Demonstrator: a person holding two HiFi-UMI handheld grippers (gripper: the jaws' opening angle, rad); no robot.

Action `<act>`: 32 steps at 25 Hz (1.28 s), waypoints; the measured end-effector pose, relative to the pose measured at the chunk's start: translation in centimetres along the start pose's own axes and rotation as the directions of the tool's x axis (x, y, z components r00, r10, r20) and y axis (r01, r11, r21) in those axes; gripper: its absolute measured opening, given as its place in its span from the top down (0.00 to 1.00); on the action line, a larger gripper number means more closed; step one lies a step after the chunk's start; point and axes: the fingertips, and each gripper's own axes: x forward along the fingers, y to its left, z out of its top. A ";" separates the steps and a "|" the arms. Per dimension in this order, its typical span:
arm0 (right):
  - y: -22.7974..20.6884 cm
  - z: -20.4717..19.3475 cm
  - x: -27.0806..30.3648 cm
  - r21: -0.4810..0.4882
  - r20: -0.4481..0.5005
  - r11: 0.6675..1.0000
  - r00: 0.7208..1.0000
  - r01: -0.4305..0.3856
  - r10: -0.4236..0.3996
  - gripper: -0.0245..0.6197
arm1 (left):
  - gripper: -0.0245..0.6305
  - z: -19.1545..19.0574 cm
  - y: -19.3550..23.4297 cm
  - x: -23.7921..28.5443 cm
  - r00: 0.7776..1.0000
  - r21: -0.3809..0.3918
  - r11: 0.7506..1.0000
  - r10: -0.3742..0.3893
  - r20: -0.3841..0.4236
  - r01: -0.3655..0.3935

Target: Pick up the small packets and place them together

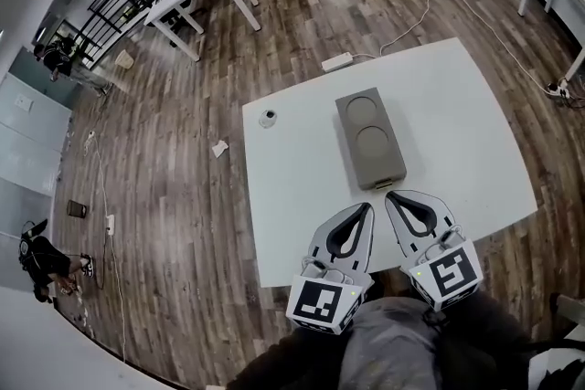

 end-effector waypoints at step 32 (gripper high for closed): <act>-4.3 -0.4 0.6 0.018 0.000 1.000 1.000 0.010 -0.010 0.95 | 0.96 -0.7 -0.9 4.8 0.999 -0.014 1.000 -0.017 -0.033 0.016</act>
